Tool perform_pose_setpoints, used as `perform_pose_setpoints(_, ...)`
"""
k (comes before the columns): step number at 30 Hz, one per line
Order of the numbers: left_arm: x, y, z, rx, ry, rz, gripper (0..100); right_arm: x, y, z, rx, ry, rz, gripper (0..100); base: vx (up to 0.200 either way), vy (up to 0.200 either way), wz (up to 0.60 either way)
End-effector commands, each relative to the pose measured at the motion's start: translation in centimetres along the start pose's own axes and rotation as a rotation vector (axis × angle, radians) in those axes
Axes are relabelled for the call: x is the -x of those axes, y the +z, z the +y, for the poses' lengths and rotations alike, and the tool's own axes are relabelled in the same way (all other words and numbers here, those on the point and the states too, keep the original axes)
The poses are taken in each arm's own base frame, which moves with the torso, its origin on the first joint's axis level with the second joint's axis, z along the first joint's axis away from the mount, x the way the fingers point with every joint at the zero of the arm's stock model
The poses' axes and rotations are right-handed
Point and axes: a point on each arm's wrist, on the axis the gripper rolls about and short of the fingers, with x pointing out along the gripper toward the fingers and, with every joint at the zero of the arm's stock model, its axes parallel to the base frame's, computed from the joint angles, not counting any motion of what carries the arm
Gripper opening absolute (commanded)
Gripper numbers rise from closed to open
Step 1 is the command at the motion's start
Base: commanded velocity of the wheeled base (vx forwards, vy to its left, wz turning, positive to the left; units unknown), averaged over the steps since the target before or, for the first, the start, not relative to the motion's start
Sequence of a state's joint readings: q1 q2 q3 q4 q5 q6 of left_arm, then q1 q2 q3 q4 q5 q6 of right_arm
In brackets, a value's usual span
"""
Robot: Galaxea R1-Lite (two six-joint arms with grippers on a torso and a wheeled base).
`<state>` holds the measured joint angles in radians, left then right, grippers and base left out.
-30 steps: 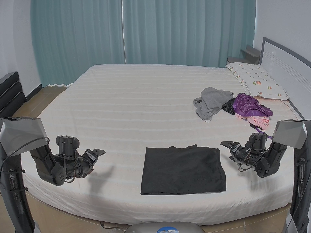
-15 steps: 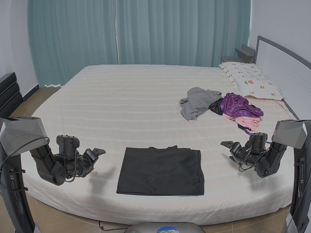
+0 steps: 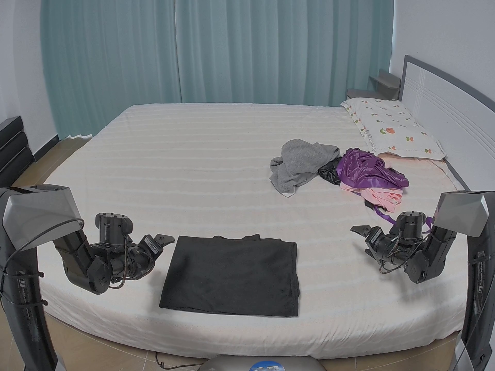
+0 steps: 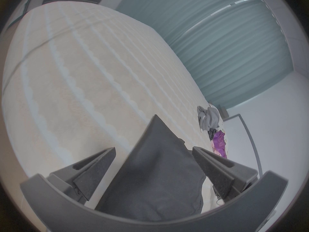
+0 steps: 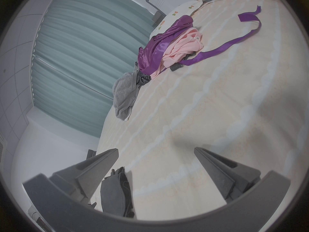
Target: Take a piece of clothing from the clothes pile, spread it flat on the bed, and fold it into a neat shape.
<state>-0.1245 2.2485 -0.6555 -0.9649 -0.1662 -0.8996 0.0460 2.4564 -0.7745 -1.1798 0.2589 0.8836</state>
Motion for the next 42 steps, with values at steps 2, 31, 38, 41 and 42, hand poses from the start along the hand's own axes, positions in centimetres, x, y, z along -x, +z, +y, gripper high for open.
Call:
perform_pose_setpoints(2,-0.5,-0.8,0.2,-0.088,0.006,0.028,100,0.0,0.0,0.0,0.000,0.001,0.000,100,0.000,0.000,0.00)
perform_pose_setpoints(31,-3.7,-4.1,1.1,-0.295,-0.001,-0.005,100,0.0,-0.1,-0.1,0.002,-0.002,0.002,100,0.000,0.000,0.00)
perform_pose_setpoints(38,-4.4,-4.8,1.6,-0.345,0.041,-0.042,100,-0.1,-0.1,-0.1,0.004,-0.003,0.003,100,0.000,0.000,0.00)
perform_pose_setpoints(41,-4.4,-4.8,1.6,-0.344,0.039,-0.043,100,-0.1,-0.2,-0.1,0.006,-0.005,0.004,100,0.000,0.000,0.00)
perform_pose_setpoints(42,-4.4,-4.8,1.4,-0.341,0.033,-0.043,100,-0.1,-0.2,-0.2,0.006,-0.006,0.005,100,0.000,0.000,0.00)
